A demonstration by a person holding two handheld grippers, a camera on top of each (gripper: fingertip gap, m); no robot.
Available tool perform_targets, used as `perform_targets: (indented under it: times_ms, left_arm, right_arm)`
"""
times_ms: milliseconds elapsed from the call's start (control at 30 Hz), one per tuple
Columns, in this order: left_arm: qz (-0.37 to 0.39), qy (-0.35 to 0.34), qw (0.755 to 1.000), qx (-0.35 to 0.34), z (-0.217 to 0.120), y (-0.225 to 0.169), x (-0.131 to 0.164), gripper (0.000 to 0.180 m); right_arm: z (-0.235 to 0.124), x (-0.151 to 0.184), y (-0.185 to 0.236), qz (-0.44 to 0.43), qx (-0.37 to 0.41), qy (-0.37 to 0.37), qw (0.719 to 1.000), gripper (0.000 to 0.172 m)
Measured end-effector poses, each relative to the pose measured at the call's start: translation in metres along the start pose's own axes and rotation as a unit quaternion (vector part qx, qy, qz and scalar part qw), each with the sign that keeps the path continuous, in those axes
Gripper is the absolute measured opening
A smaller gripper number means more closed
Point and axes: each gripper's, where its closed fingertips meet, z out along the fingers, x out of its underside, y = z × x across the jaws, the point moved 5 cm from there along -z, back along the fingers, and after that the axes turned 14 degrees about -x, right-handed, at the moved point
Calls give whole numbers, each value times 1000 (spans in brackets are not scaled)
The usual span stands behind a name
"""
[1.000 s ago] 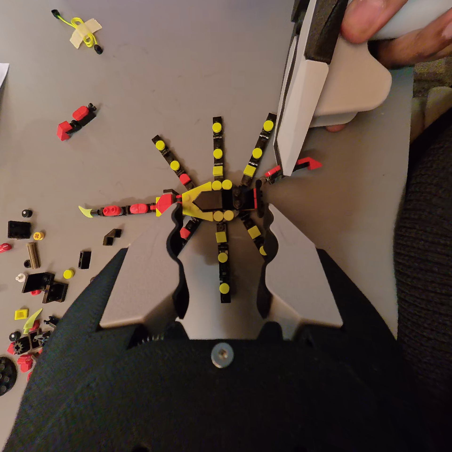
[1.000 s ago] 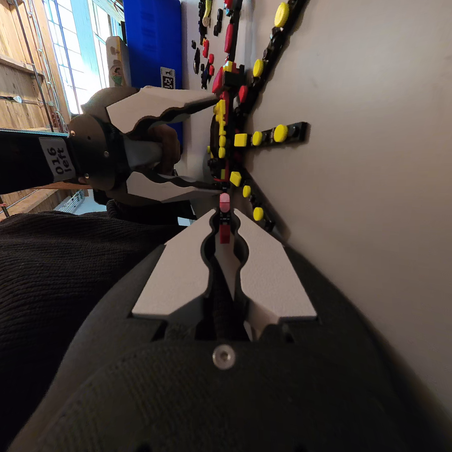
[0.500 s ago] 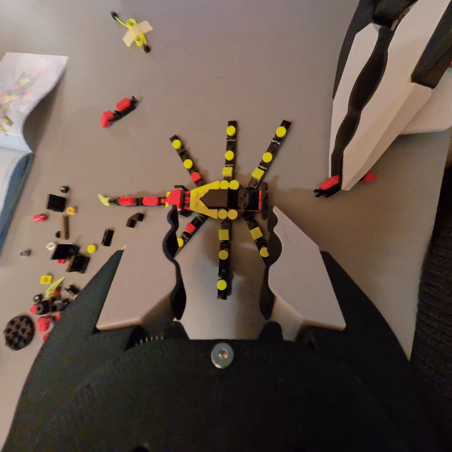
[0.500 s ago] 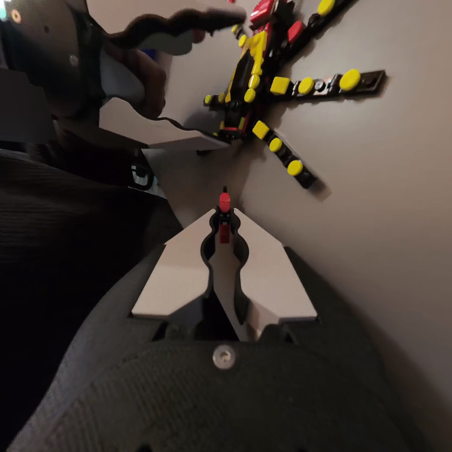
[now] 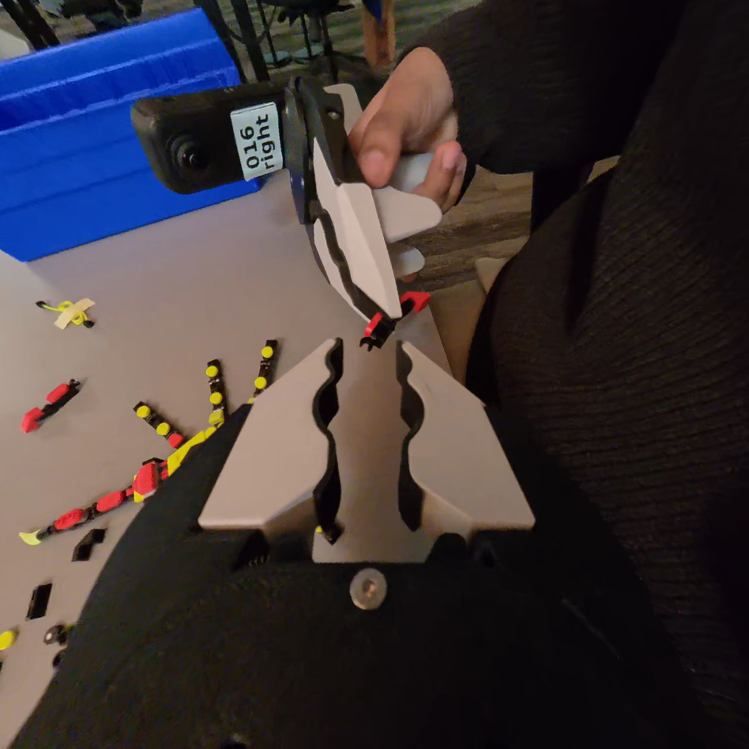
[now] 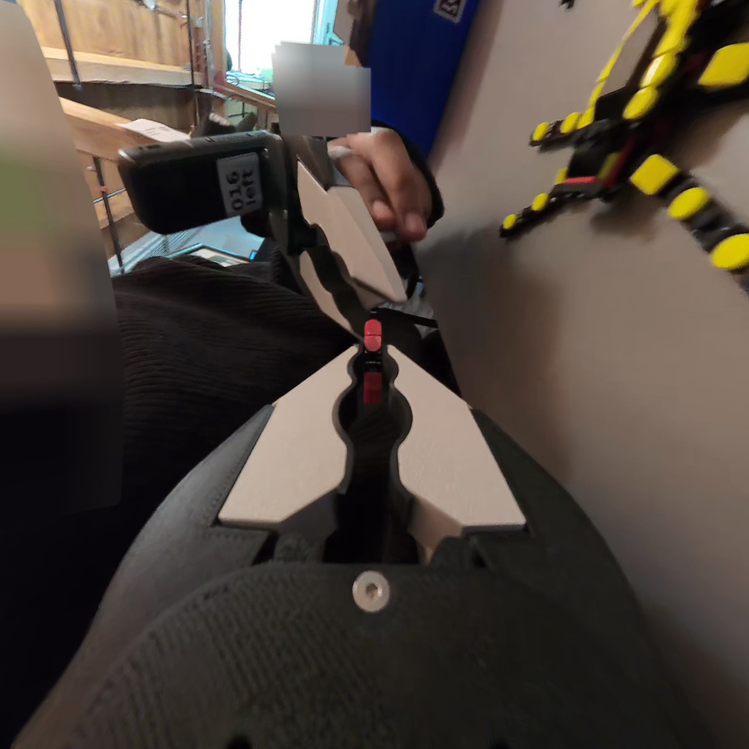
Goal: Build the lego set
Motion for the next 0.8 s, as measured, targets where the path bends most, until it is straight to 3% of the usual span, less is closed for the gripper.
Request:
perform_targets:
  times_ms: [67, 200, 300, 400, 500, 633, 700, 800]
  left_arm:
    - [6, -17, 1000, 2, -2, -3, -5, 11]
    - [7, -23, 1000, 2, -3, -2, -7, 7]
    - [-11, -19, 1000, -4, -2, 2, -6, 7]
    - [-34, -17, 999, -17, -1, 10, -2, 7]
    - [-74, -17, 997, -12, -1, 17, 1, 7]
    - [-129, -32, 991, 6, -4, 24, 0, 7]
    - [-142, -37, 989, 12, -5, 26, 0, 7]
    - [-136, -43, 990, 15, -6, 24, 0, 7]
  right_arm:
    - [1, 1, 2, 0, -4, 1, 1000, 6]
    - [-1, -2, 3, 3, -16, -13, 1000, 7]
    - [-9, -13, 6, -31, 1, -50, 998, 31]
    - [-18, -27, 19, -127, 38, -75, 988, 43]
    - [-15, -33, 40, -305, 110, -48, 945, 50]
    - [-6, -26, 38, -475, 258, 38, 841, 41]
    - [0, -23, 34, -489, 273, 61, 826, 38]
    - [4, -21, 30, -481, 262, 73, 834, 35]
